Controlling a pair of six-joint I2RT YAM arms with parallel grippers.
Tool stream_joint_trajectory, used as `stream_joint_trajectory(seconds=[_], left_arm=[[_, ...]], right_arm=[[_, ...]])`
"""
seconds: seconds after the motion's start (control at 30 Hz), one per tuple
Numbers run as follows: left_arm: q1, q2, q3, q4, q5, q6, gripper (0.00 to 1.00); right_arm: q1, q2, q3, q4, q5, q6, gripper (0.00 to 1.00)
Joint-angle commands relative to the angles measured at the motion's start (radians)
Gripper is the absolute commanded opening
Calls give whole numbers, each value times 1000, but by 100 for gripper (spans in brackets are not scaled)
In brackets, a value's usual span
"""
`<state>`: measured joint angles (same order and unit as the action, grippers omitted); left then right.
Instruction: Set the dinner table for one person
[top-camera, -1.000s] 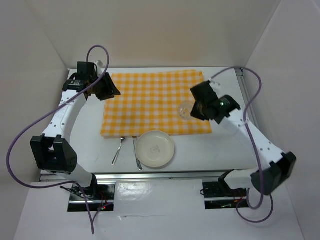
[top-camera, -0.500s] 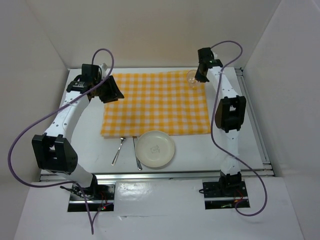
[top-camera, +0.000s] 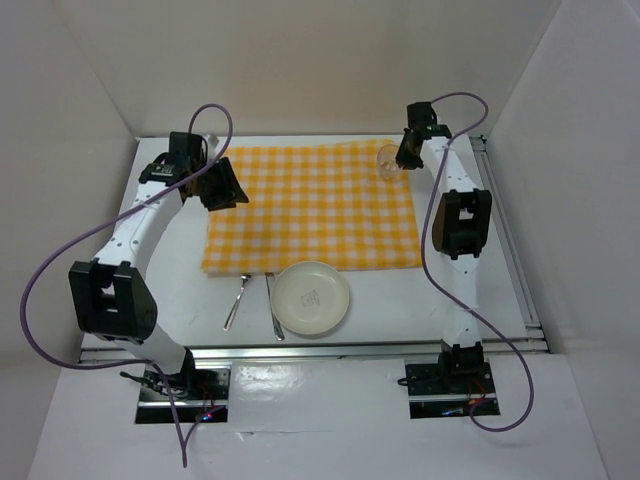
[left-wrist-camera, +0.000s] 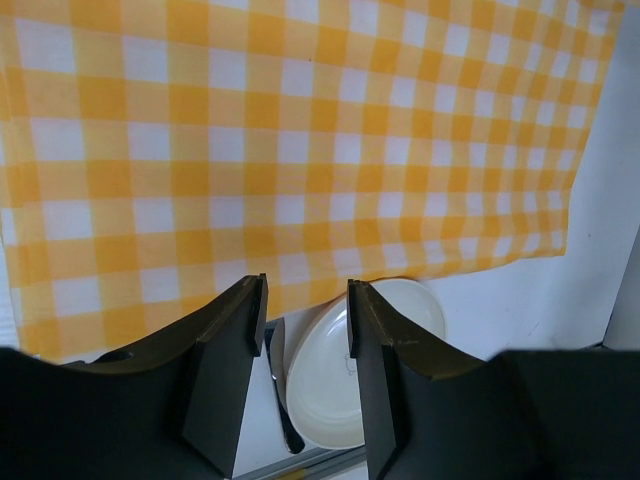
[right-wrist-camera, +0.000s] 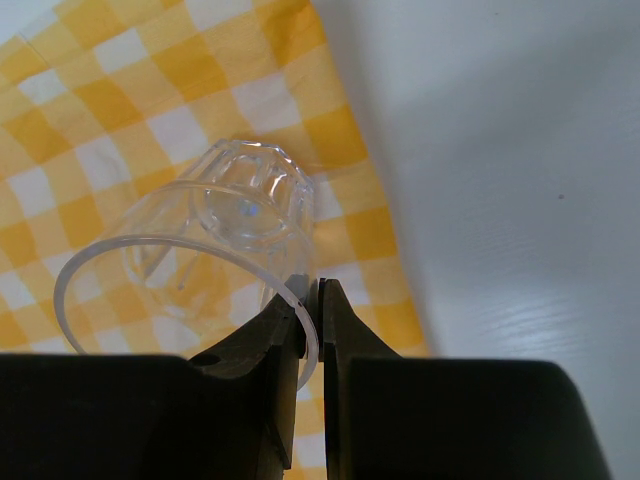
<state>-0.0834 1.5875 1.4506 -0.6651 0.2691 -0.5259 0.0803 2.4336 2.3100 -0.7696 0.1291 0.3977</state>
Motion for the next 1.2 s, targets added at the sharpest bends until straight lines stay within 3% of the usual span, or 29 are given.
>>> stream_joint_trajectory(seconds=[0.0, 0.27, 0.4, 0.6, 0.7, 0.77, 0.8, 0.93, 1.0, 1.03, 1.17], left_arm=[[-13, 6, -1, 16, 4, 17, 54], [-22, 15, 8, 16, -5, 17, 54], [-22, 15, 17, 7, -14, 17, 54], [-22, 26, 17, 7, -14, 7, 54], [-22, 26, 17, 7, -14, 7, 54], [-22, 26, 17, -2, -24, 16, 54], [-22, 26, 27, -2, -24, 17, 54], [-22, 17, 27, -2, -24, 17, 54], [-22, 17, 27, -2, -24, 17, 54], [-22, 17, 27, -2, -24, 17, 54], [-32, 6, 17, -11, -33, 17, 55]], right_arm=[[3, 12, 19, 70, -37, -10, 0], [3, 15, 32, 79, -62, -19, 0], [13, -62, -46, 144, -20, -29, 0], [22, -16, 32, 81, -20, -39, 0], [22, -40, -29, 98, -20, -39, 0], [32, -41, -60, 107, -20, -39, 9], [32, -41, -60, 107, -29, -39, 24], [32, -41, -26, 87, -39, -39, 65], [32, -50, 6, 78, -39, -39, 77], [42, -60, 26, 78, -39, -48, 88], [52, -151, 38, 78, 0, -57, 100]])
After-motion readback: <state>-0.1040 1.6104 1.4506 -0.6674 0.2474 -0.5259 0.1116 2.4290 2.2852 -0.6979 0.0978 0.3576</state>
